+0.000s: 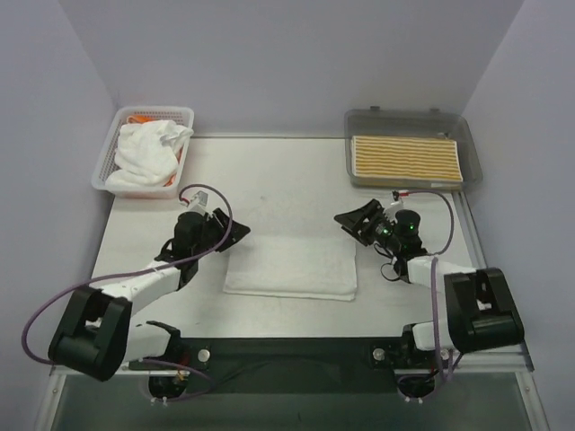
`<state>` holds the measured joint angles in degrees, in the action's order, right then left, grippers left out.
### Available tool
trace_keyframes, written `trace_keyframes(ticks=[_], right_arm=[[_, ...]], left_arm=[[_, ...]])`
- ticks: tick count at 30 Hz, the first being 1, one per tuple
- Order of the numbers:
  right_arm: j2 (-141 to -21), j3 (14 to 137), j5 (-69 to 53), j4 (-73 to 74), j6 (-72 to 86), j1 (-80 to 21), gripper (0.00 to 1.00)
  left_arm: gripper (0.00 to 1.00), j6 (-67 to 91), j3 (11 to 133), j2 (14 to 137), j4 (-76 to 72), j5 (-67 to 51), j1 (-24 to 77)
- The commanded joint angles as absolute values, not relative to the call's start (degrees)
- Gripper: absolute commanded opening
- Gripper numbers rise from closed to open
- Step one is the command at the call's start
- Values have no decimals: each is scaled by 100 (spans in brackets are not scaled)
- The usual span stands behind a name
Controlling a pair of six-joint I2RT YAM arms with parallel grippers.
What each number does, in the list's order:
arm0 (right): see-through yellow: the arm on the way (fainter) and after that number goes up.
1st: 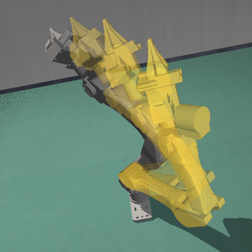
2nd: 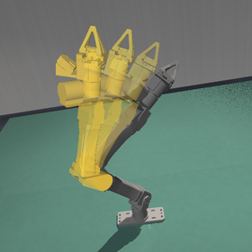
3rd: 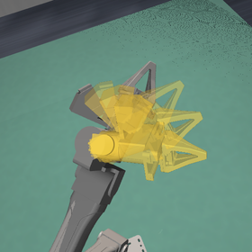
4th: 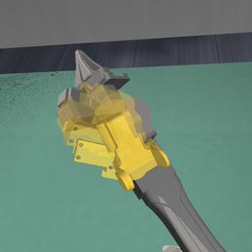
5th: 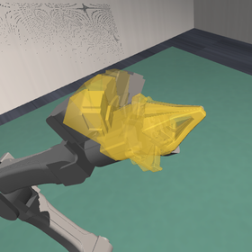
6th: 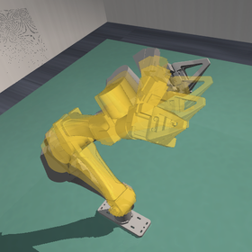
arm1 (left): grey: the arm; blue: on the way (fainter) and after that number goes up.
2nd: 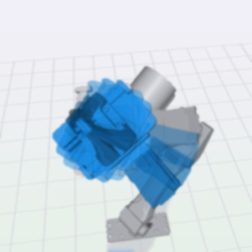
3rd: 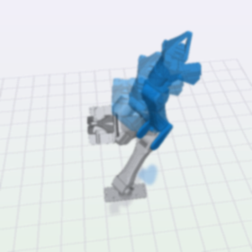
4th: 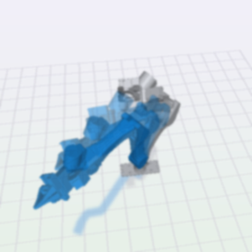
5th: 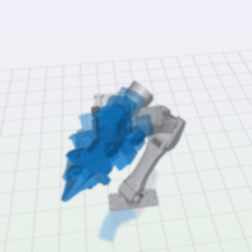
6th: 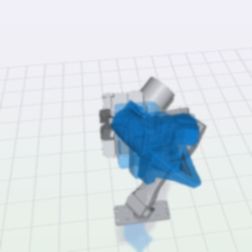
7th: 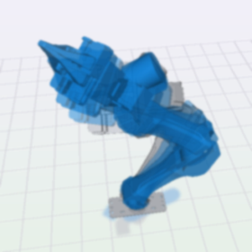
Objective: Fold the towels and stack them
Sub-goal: Smooth out wrinkles on the folded towel
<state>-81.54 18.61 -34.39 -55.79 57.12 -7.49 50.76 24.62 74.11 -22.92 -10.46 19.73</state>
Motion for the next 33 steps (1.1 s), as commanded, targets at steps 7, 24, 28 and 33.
trace_keyframes(ticks=[7, 24, 28, 33], right_arm=[[-7110, 2769, -3876, -3522, 5326, -2406, 44], [-10706, 2417, -4922, -6952, 7084, -3358, 36], [-10013, 2312, -4922, -6154, 6585, -3086, 36], [-8729, 2381, -5123, -4051, 5618, -2690, 38]], left_arm=[[45, 5141, 2532, 5801, -528, -1046, 2715], [15, 6389, 703, 5275, -317, -431, 2497], [14, 6337, 607, 4747, -9, -360, 2285], [13, 6100, 826, 4632, -9, -501, 2276]])
